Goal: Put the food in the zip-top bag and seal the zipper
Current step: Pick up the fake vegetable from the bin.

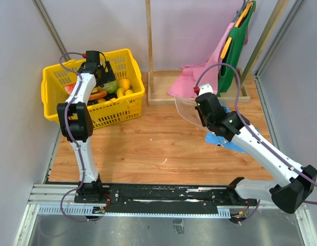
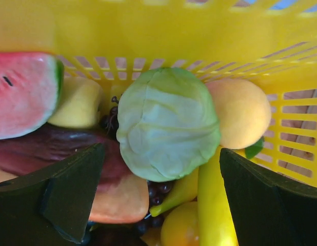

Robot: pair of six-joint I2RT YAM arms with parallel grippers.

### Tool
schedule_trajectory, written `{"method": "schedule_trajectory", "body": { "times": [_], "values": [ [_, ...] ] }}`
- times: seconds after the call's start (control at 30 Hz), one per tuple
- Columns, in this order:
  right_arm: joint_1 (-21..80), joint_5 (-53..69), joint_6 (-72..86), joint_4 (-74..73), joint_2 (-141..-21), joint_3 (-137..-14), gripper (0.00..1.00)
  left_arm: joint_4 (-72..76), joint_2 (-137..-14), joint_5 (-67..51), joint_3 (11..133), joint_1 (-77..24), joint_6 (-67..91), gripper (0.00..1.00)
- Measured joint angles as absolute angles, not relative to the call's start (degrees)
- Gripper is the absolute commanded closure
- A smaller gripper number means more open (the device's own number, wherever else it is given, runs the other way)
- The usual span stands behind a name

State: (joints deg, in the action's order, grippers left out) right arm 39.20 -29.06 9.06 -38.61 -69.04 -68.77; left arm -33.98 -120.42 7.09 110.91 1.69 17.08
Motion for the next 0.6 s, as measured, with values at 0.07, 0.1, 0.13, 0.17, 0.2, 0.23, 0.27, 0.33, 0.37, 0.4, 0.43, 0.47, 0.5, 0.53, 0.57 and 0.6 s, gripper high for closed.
{"method": "schedule_trajectory", "body": {
  "times": [0.07,0.1,0.13,0.17,0.2,0.23,0.27,0.33,0.37,0.4,0.43,0.47,0.5,0.53,0.57,0.6],
  "values": [
    [39.2,-29.1,9.0,-38.6,-69.0,-68.8,0.99,-33.7,-121.9,6.0,110.8,2.2,18.0,0.02],
    [39.2,-29.2,9.0,-38.6,-69.0,-68.8,0.99,-33.3,-122.3,5.6,110.6,2.4,18.4,0.02],
    [39.2,-29.2,9.0,-38.6,-69.0,-68.8,0.99,-32.6,-122.5,5.0,110.1,2.7,18.7,0.03],
    [39.2,-29.3,9.0,-38.6,-69.0,-68.8,0.99,-31.9,-122.5,4.2,109.4,3.0,19.1,0.03],
    [39.2,-29.3,9.0,-38.6,-69.0,-68.8,0.99,-31.1,-122.5,3.5,108.8,3.2,19.5,0.04],
    [39.2,-29.5,9.0,-38.6,-69.0,-68.8,0.99,-30.3,-122.5,2.6,108.4,3.3,19.8,0.05],
    [39.2,-29.6,9.0,-38.6,-69.0,-68.8,0.99,-29.5,-122.5,1.8,108.0,3.4,20.1,0.07],
    [39.2,-29.7,9.0,-38.6,-69.0,-68.8,0.99,-27.8,-122.6,0.2,107.2,3.5,20.5,0.09],
    [39.2,-29.8,9.0,-38.6,-69.0,-68.8,0.99,-26.8,-122.6,-0.6,106.7,3.5,20.7,0.11],
    [39.2,-29.8,9.0,-38.6,-69.0,-68.8,0.99,-26.1,-122.7,-1.2,106.3,3.5,20.8,0.13],
    [39.2,-29.8,9.0,-38.6,-69.0,-68.8,0.99,-25.3,-122.7,-1.7,105.8,3.6,20.9,0.17],
    [39.2,-29.9,9.0,-38.6,-69.0,-68.8,0.99,-25.0,-122.7,-2.0,105.6,3.6,21.0,0.23],
    [39.2,-29.9,9.0,-38.6,-69.0,-68.8,0.99,-24.6,-122.7,-2.6,105.5,3.7,21.0,0.27],
    [39.2,-29.9,9.0,-38.6,-69.0,-68.8,0.99,-24.4,-122.7,-3.2,105.5,3.8,21.1,0.33],
    [39.2,-29.9,9.0,-38.7,-69.0,-68.8,0.99,-24.2,-122.7,-3.8,105.4,3.9,21.2,0.39],
    [39.2,-29.9,9.0,-38.7,-69.0,-68.8,0.99,-24.0,-122.7,-4.4,105.3,4.1,21.2,0.44]
  ]
}}
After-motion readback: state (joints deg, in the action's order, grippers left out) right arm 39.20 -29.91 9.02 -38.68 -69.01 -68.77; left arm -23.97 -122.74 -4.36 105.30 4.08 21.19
